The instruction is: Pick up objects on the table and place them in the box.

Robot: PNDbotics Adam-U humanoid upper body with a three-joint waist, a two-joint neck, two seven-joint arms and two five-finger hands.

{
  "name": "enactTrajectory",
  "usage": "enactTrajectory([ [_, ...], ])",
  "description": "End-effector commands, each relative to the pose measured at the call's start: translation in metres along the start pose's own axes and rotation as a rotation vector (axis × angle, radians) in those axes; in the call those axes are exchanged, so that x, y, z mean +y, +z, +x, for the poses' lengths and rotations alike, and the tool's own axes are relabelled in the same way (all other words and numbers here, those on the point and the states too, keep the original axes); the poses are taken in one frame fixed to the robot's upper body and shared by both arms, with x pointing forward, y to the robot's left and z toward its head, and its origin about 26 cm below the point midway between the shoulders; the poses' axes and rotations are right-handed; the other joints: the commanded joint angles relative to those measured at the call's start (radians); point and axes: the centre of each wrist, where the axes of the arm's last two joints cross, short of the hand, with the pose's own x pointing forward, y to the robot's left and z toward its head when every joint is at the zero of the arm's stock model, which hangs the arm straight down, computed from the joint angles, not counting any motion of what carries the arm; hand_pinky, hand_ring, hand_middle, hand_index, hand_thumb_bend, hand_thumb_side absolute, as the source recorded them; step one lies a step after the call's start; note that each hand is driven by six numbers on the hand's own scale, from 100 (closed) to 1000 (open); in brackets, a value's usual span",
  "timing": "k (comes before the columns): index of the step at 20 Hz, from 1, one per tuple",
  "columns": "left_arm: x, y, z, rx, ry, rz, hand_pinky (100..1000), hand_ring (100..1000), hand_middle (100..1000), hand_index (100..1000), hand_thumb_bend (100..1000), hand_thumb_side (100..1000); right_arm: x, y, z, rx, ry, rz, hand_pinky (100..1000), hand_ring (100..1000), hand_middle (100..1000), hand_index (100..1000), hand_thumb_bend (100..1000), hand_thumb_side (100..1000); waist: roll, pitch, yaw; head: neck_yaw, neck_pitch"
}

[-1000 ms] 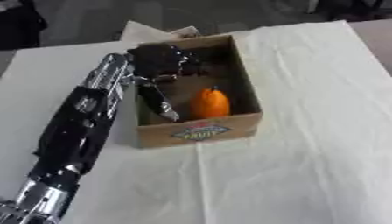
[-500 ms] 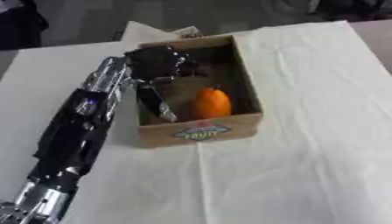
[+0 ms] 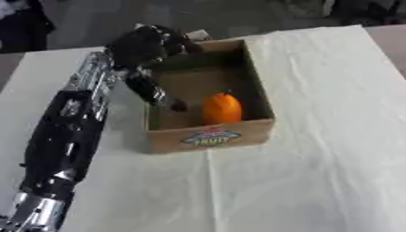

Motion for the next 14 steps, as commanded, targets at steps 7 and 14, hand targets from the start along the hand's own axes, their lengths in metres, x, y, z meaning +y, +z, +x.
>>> enactTrajectory([
  [7, 0.072, 0.007, 0.026, 0.095, 0.158, 0.359, 509, 681, 570, 818, 592, 1000, -0.01, -0.005, 0.007, -0.037, 0.037, -0.022, 883, 943, 528, 739, 100, 811, -0.015, -0.039, 0.047, -0.067, 0.003],
  [14, 0.082, 0.042, 0.044, 0.218, 0.313, 0.401, 463, 636, 534, 780, 566, 1000, -0.019, -0.003, 0.007, -0.034, 0.08, -0.043, 882, 943, 528, 739, 100, 808, -0.018, -0.059, 0.118, -0.14, 0.036],
])
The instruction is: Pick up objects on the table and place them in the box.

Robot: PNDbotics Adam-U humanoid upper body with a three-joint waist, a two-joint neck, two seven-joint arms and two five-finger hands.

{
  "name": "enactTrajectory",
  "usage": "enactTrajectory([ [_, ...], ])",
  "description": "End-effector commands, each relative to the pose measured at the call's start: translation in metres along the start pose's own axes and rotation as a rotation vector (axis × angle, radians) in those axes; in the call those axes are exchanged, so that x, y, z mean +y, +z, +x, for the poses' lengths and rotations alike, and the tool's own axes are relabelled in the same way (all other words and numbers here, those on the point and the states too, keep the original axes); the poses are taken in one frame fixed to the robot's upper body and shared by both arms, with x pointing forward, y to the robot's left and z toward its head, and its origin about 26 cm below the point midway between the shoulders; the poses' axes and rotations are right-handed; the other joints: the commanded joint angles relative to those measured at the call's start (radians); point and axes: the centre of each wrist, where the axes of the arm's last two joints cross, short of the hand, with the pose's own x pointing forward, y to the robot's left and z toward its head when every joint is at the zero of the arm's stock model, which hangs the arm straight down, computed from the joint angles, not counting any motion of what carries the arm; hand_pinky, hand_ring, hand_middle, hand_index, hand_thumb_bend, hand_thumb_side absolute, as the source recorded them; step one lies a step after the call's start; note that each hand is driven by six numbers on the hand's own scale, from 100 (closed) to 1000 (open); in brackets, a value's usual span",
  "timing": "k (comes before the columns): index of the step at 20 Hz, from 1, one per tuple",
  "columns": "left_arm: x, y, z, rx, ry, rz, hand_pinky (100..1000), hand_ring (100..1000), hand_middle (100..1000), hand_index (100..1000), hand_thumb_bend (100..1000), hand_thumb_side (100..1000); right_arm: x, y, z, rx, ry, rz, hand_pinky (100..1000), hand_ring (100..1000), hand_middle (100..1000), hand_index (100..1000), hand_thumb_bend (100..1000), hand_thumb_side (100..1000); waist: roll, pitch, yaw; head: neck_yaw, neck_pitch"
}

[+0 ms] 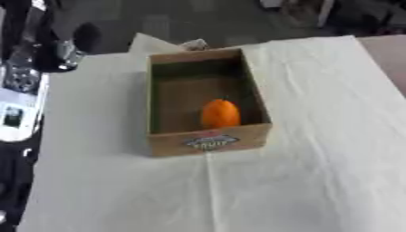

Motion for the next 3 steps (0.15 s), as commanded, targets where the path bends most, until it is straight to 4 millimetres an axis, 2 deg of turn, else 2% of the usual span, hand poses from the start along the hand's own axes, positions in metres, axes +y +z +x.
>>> enactTrajectory([
  [1, 0.021, 0.003, 0.008, 0.044, 0.053, 0.042, 454, 628, 529, 774, 547, 1000, -0.006, -0.006, 0.007, -0.037, 0.033, 0.001, 882, 943, 528, 739, 100, 808, -0.005, -0.027, 0.021, -0.038, 0.028],
  [3, 0.029, 0.014, 0.013, 0.106, 0.105, 0.069, 443, 621, 524, 766, 516, 1000, -0.007, -0.005, 0.007, -0.037, 0.042, 0.001, 881, 941, 528, 738, 100, 807, -0.006, -0.029, 0.041, -0.051, 0.034],
])
